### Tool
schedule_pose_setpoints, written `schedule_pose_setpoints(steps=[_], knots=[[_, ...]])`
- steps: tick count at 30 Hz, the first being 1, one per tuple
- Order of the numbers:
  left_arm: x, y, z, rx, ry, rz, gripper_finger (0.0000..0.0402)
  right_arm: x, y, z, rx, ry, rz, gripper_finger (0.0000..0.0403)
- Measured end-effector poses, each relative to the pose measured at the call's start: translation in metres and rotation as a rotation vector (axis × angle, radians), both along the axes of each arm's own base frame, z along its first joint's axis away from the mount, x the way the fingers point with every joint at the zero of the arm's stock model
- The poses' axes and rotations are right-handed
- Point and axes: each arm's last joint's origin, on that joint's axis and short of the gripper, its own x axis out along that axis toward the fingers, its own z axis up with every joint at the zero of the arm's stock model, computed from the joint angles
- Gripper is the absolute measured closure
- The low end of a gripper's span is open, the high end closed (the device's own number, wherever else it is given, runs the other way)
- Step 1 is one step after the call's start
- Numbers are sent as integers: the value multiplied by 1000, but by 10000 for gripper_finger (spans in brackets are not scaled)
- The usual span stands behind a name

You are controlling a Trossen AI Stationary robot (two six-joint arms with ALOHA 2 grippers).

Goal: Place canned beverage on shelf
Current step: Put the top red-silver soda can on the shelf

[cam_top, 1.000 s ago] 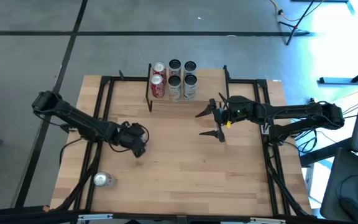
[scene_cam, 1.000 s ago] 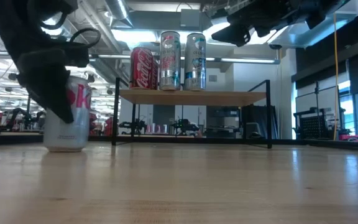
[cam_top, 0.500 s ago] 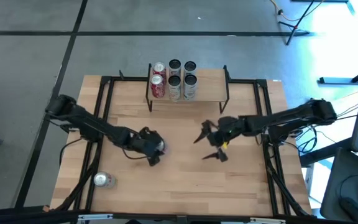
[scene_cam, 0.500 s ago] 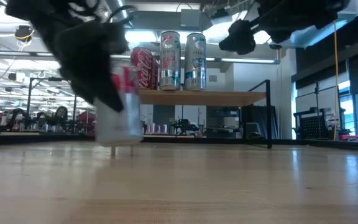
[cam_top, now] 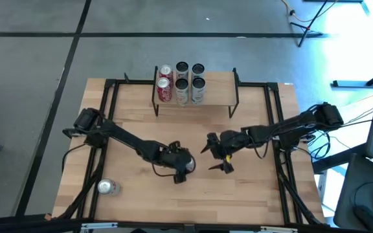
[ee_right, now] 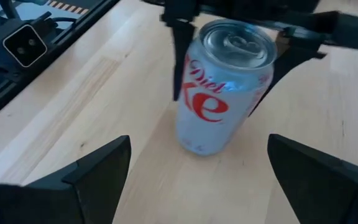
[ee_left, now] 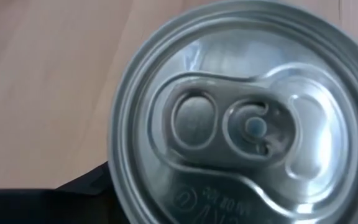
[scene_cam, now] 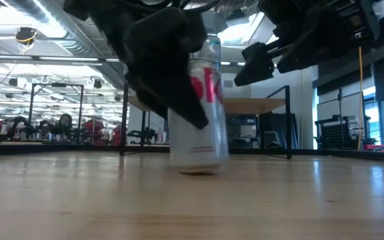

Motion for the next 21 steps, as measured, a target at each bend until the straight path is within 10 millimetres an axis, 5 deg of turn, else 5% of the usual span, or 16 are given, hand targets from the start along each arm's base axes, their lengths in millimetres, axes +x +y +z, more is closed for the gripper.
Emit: schedule_pose_setpoints(steps=[11,21], knots=[[0,-1,4,5,6,-16,73,1,0,1,24,-2,-19,38],[-34,-15,35,65,45,-53,73,1,0,1,97,28,-63,38]])
